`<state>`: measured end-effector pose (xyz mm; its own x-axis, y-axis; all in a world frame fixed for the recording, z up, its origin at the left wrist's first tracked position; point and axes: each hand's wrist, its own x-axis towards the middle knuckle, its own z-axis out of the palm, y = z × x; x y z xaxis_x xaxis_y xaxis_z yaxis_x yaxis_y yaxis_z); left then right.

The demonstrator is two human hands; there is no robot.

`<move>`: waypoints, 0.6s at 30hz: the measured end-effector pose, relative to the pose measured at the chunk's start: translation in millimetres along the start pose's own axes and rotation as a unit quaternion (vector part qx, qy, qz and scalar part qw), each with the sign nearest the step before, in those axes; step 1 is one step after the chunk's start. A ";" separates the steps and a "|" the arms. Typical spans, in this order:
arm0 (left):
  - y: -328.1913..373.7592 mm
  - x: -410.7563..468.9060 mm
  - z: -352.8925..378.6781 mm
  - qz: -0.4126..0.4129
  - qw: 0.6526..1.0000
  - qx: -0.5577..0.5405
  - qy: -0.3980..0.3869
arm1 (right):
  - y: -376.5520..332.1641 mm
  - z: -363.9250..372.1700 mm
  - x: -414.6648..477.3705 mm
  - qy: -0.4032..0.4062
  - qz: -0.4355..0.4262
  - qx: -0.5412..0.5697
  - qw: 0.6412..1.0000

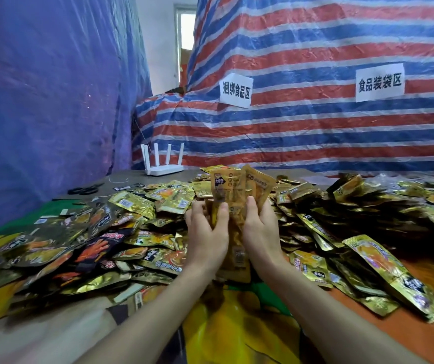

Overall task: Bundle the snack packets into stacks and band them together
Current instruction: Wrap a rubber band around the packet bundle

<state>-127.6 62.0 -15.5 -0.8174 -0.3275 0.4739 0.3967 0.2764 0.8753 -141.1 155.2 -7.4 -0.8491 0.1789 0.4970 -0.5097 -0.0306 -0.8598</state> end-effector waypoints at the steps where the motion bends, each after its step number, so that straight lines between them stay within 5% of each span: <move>1: -0.8 -1.7 -0.2 0.005 1.000 -0.007 -0.019 | 0.9 -0.1 -1.5 0.000 0.000 0.005 1.000; 5: -5.3 -2.5 -5.2 -0.018 0.988 -0.108 -0.114 | 4.2 -1.7 -4.7 -0.009 0.018 0.034 0.999; 10: -3.0 2.2 -12.6 -0.089 0.980 -0.168 -0.066 | 4.5 -10.7 -4.9 -0.174 -0.005 0.018 0.985; 18: -4.9 1.9 -22.6 -0.174 0.970 -0.158 -0.066 | 6.2 -35.5 0.8 -0.303 0.054 0.027 0.951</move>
<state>-121.6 39.7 -16.7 -0.9629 -0.2267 0.1463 0.1783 -0.1277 0.9757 -140.0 190.1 -16.5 -0.8130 -0.4266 0.3964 -0.4071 -0.0703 -0.9107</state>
